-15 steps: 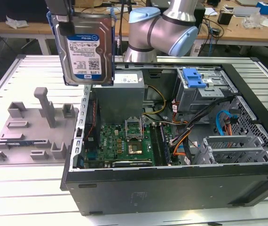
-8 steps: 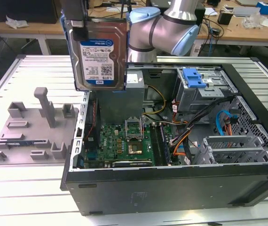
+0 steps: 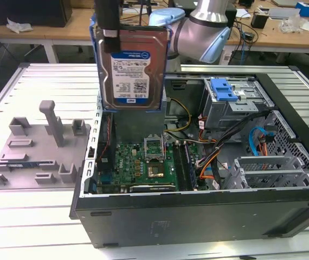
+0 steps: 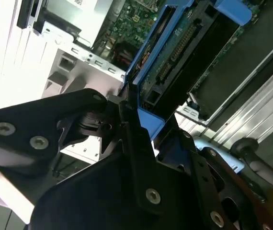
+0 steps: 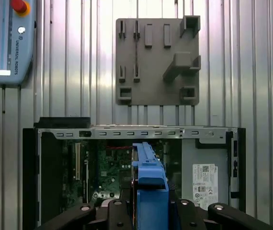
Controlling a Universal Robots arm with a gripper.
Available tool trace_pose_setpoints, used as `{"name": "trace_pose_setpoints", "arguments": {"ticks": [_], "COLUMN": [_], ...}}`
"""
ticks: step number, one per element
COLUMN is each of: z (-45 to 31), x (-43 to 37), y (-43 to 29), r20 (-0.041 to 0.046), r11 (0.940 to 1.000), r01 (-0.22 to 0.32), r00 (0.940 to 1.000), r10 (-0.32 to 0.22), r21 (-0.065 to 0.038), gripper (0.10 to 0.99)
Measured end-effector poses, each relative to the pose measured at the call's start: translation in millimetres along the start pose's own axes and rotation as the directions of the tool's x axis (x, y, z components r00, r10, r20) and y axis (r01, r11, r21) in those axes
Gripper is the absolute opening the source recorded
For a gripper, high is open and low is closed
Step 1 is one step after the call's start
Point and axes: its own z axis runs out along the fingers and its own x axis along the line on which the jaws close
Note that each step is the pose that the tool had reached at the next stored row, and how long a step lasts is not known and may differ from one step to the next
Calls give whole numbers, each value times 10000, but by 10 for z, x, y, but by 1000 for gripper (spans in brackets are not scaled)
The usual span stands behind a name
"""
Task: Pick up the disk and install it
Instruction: 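Pick up the disk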
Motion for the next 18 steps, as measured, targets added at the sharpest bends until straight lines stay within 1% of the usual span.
{"name": "trace_pose_setpoints", "arguments": {"ticks": [4, 7, 8, 10, 11, 13, 15, 16, 17, 18], "z": [-4, -10, -11, -14, -16, -19, -23, -25, -27, -28], "x": [77, 165, 183, 208, 227, 253, 287, 309, 325, 336], "y": [-131, -296, -350, -427, -491, -573, -686, -757, -803, -833], "r20": [0, -1, -1, 0, -1, 0, 0, -1, 0, -1], "r11": [10000, 10000, 10000, 10000, 10000, 10000, 10000, 10000, 10000, 10000], "r01": [0, 0, 1, -1, 0, 0, -1, 1, -1, 0], "r00": [10000, 10000, 10000, 10000, 10000, 10000, 10000, 10000, 10000, 10000], "r10": [0, 0, -1, 1, 0, 0, 1, -1, 1, 0], "r21": [-1, 0, 0, 0, -1, 0, -1, -1, 0, 0], "gripper": [365, 365, 365, 365, 365, 365, 365, 365, 365, 365]}}
